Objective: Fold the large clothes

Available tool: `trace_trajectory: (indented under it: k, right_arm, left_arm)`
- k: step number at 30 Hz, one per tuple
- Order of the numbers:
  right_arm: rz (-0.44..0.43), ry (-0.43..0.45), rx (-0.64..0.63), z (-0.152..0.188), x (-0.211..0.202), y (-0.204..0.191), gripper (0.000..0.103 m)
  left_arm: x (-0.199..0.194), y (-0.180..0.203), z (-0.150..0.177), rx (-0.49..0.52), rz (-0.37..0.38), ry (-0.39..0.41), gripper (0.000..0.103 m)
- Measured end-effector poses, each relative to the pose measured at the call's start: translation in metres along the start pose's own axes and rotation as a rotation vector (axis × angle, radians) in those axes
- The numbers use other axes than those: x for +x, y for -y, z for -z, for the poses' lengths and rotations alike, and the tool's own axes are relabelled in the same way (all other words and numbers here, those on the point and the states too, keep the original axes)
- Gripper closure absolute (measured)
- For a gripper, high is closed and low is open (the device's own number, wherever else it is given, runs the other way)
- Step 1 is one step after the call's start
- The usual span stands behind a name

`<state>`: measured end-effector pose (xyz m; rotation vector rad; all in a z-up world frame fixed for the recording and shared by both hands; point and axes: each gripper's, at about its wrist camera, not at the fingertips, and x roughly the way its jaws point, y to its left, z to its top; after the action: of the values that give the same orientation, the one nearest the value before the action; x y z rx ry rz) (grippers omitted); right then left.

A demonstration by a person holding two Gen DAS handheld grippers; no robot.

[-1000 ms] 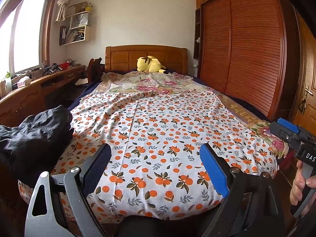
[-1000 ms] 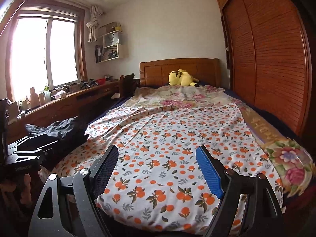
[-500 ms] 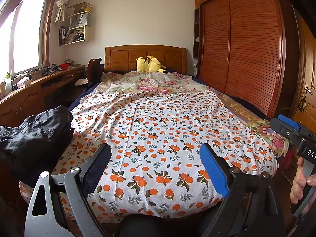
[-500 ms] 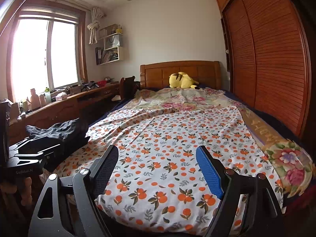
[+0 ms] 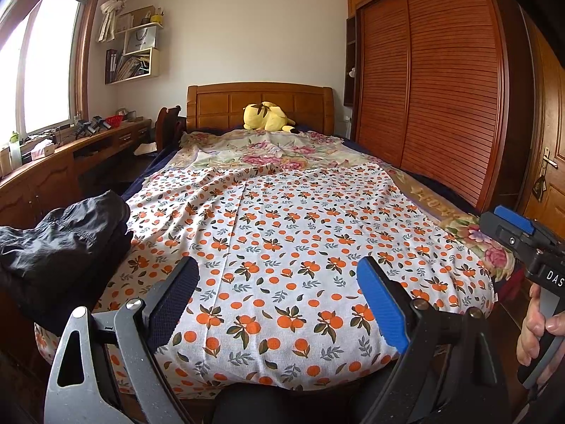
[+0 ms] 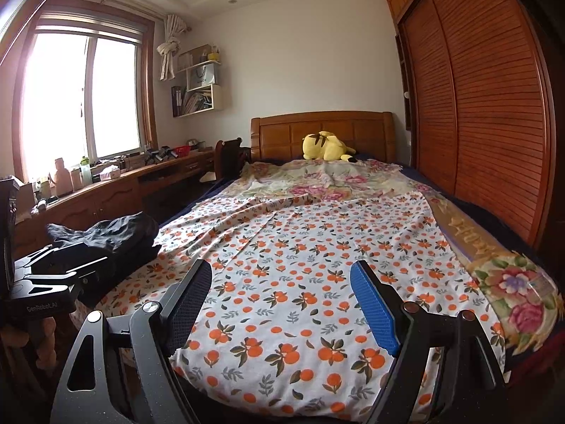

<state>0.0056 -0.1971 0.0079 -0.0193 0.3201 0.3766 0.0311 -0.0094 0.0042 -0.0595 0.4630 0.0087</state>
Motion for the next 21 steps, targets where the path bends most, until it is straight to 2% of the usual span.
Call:
trace_trajectory:
  k: [21]
  right_arm:
    - [-0.002, -0.005, -0.001, 0.0016, 0.0022, 0.0026, 0.021]
  left_arm:
    - [-0.0005, -0.0001, 0.0002, 0.001, 0.002, 0.002, 0.011]
